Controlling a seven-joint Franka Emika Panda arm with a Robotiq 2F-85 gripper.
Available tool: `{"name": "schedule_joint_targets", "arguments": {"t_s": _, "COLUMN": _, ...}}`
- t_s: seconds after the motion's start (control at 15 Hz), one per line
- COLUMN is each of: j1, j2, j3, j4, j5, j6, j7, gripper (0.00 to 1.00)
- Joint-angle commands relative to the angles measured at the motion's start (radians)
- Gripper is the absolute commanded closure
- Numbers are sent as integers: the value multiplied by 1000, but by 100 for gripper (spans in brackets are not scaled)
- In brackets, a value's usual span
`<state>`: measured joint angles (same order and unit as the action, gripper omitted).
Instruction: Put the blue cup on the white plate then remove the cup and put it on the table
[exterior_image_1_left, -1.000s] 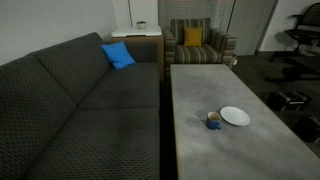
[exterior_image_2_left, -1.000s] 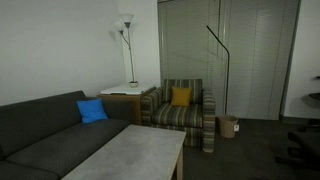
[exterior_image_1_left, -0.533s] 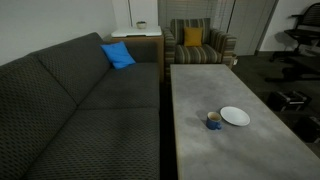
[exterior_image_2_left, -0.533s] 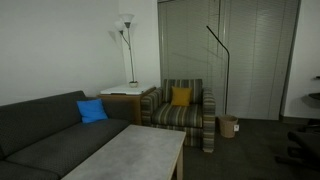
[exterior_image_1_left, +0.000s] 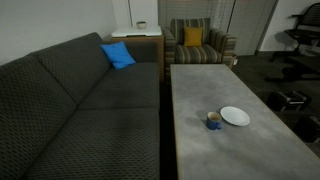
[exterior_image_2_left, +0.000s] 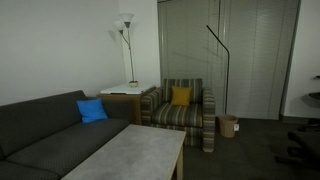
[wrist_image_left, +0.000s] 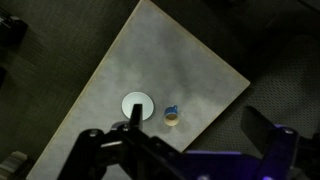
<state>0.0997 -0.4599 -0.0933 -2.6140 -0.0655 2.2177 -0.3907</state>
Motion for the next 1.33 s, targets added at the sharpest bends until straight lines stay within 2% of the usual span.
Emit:
{"name": "schedule_joint_targets", "arguments": {"t_s": 0.0, "j1": 23, "j2": 178, "j3": -2, "j4": 112, "j5": 19, "j6": 20, "j7": -93, "gripper": 0}}
{"name": "schedule_joint_targets", "arguments": {"t_s": 0.27, "j1": 39, "j2": 306, "j3": 8, "j4": 210, "j5": 79, "j6": -2, "j7": -194, "gripper": 0}}
{"name": "schedule_joint_targets", "arguments": {"t_s": 0.6, "j1": 27, "j2": 444, "j3": 57, "j4": 315, "j5": 163, "j6": -22, "j7": -279, "gripper": 0}}
{"name": "schedule_joint_targets", "arguments": {"t_s": 0.67, "j1": 12, "j2": 384, "j3": 65, "j4": 257, "j5": 137, "j6": 5, "j7": -239, "gripper": 0}}
{"name": "schedule_joint_targets", "arguments": {"t_s": 1.0, "j1": 6, "j2": 399, "j3": 76, "j4": 269, "j5": 139, "j6": 6, "j7": -236, "gripper": 0}}
{"name": "schedule_joint_targets", "arguments": {"t_s": 1.27, "j1": 16, "j2": 445, "j3": 103, "j4": 285, "j5": 69, "j6": 27, "j7": -193, "gripper": 0}}
